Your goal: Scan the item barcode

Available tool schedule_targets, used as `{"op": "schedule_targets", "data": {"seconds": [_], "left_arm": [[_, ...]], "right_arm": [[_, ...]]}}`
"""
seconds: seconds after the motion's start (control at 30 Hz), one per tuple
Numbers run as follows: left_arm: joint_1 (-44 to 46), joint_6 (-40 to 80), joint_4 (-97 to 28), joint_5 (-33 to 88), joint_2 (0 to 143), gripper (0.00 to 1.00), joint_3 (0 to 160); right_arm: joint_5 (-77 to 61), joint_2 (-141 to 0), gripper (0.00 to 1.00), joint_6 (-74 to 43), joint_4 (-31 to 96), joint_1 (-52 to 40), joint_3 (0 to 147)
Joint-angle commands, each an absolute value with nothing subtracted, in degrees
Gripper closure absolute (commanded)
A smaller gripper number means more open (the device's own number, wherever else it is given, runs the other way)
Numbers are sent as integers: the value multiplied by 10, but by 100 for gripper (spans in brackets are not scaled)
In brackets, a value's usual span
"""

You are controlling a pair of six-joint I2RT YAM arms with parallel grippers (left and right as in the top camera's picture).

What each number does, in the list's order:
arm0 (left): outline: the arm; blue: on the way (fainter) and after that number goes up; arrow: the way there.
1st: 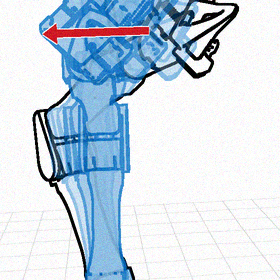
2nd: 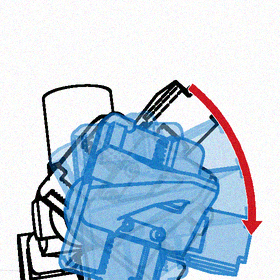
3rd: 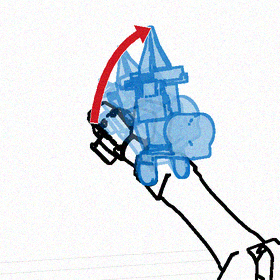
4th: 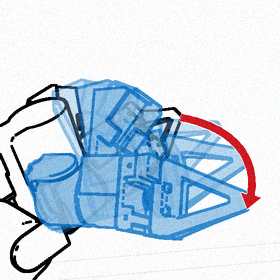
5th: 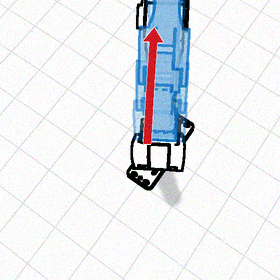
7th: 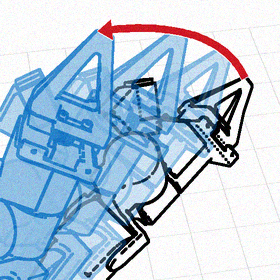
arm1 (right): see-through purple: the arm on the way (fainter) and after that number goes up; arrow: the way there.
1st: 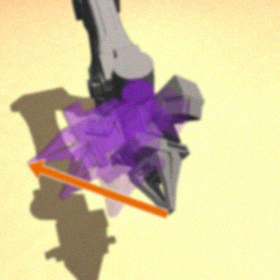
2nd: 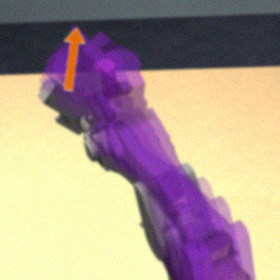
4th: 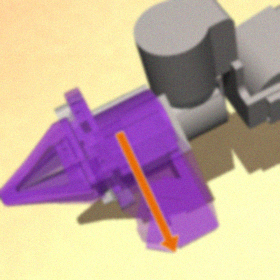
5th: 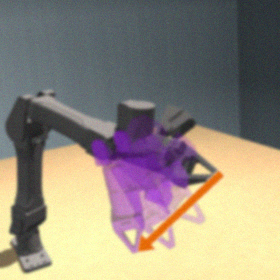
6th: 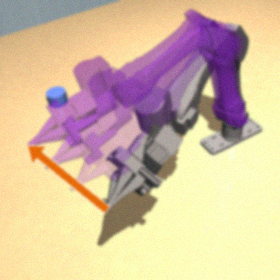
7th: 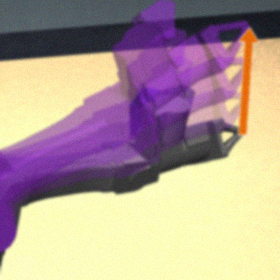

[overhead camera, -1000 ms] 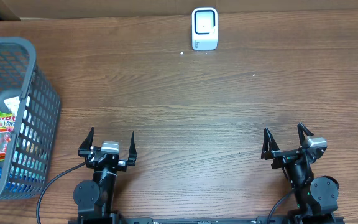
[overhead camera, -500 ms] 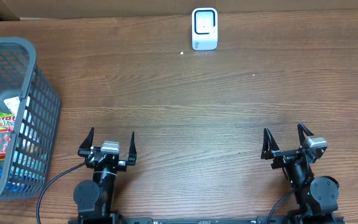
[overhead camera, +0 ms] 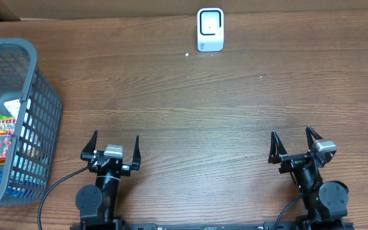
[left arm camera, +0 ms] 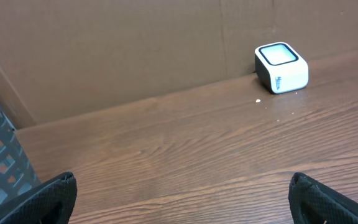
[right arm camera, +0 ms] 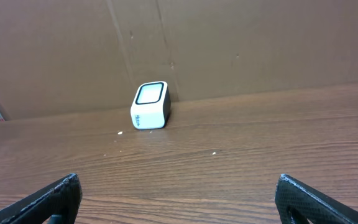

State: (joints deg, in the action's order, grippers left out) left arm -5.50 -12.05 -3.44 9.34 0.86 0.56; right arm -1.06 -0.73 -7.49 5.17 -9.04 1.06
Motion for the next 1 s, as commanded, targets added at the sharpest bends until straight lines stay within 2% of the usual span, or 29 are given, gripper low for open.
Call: {"op": "schedule_targets", "data": {"seconds": [0.0,0.3,0.5,0.77,0.97], "left_arm": [[-58,-61,-36,101,6,0,3],[-58,7,-43,119,7,0,8],[-58,8,-114,147,39,0,82],[-58,-3,-143,182,214,0,252],[-58,-3,-272,201,396,0,463]], "right_arm": [[-10,-2,0,-76,48,-93,5],[-55,-2,0,-76,43,-93,5],[-57,-2,0,-76,85,-93,38],[-57,-19,0,-76,175,-93,153],[-66,-116,0,-72,228,-93,277]]}}
